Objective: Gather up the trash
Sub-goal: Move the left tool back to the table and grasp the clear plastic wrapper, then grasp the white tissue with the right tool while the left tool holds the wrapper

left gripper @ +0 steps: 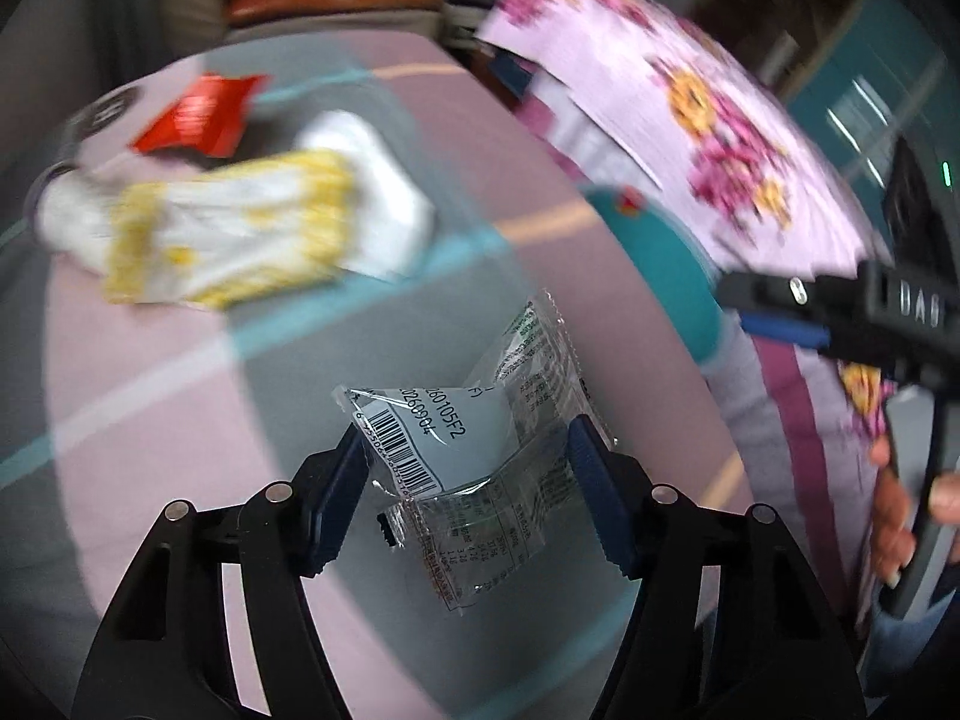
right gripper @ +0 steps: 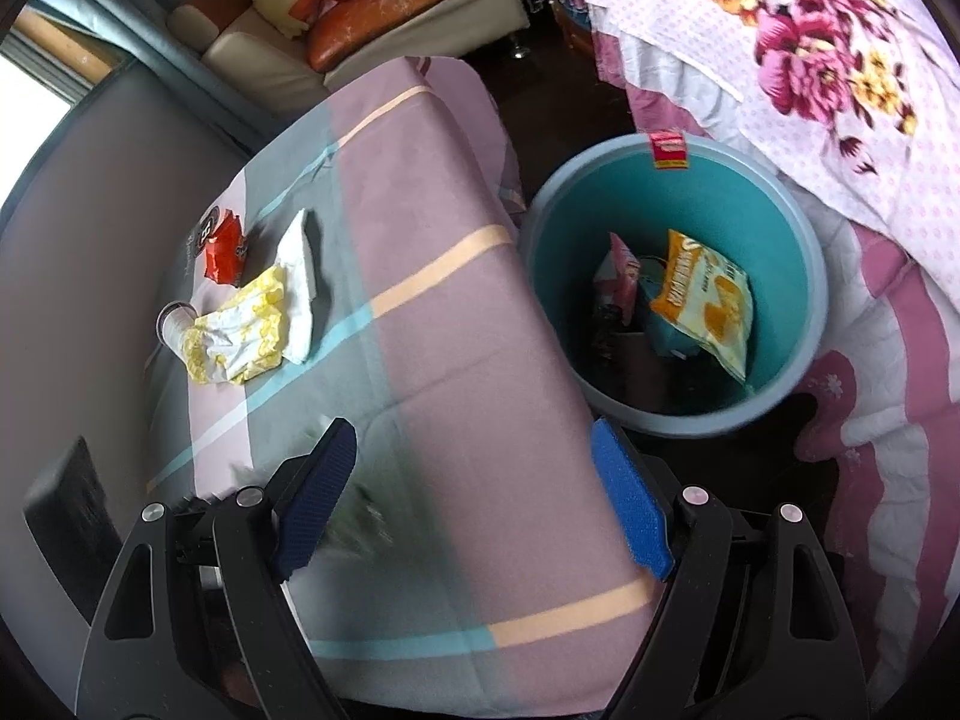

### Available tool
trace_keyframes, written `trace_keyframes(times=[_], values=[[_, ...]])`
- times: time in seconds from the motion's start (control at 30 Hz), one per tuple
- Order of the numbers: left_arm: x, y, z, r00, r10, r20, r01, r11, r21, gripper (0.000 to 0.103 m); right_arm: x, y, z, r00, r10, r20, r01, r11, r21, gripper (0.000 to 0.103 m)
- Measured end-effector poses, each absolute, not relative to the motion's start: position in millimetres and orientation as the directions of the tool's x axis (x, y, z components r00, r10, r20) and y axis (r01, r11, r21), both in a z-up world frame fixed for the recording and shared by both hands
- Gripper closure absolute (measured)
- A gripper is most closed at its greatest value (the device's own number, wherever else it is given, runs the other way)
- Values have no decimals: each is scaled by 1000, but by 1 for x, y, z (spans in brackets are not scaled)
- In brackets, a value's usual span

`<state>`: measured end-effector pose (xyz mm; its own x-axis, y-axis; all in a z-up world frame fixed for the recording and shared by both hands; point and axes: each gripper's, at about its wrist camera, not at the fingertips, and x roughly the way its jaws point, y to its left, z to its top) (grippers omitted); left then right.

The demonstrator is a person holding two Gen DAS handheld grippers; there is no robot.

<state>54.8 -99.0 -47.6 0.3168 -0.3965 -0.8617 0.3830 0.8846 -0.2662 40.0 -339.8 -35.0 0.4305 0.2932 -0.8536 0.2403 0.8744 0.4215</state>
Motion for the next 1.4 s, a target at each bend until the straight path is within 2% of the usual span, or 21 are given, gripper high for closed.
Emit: trace_keyframes(times=[0.23,0.33,0.37,0.93,1.03,1.1,1.17,1.4], values=[[82,-39,-41,377,-367,-851,235,926,-295,36,77,-306,-31,464,308,-831,140,900,412,28],[91,-25,-37,393,-355,-848,211,933,-293,36,102,-278,-35,450,331,-829,58,916,397,49],[94,-22,-37,396,-353,-848,207,934,-292,36,109,-271,-37,443,337,-831,40,918,394,51],[119,0,-47,383,-341,-858,160,940,-302,35,173,-216,-72,400,308,-863,-65,949,308,66],[120,-1,-51,375,-337,-864,155,941,-300,34,175,-215,-78,387,319,-865,-74,946,316,78],[120,-2,-53,368,-334,-868,152,942,-298,34,175,-213,-79,393,321,-862,-90,946,311,82],[121,-4,-55,363,-331,-871,150,943,-296,34,173,-214,-81,385,333,-861,-92,942,323,97],[121,-9,-51,370,-328,-869,151,945,-292,34,159,-244,-57,485,318,-815,-29,937,348,101]])
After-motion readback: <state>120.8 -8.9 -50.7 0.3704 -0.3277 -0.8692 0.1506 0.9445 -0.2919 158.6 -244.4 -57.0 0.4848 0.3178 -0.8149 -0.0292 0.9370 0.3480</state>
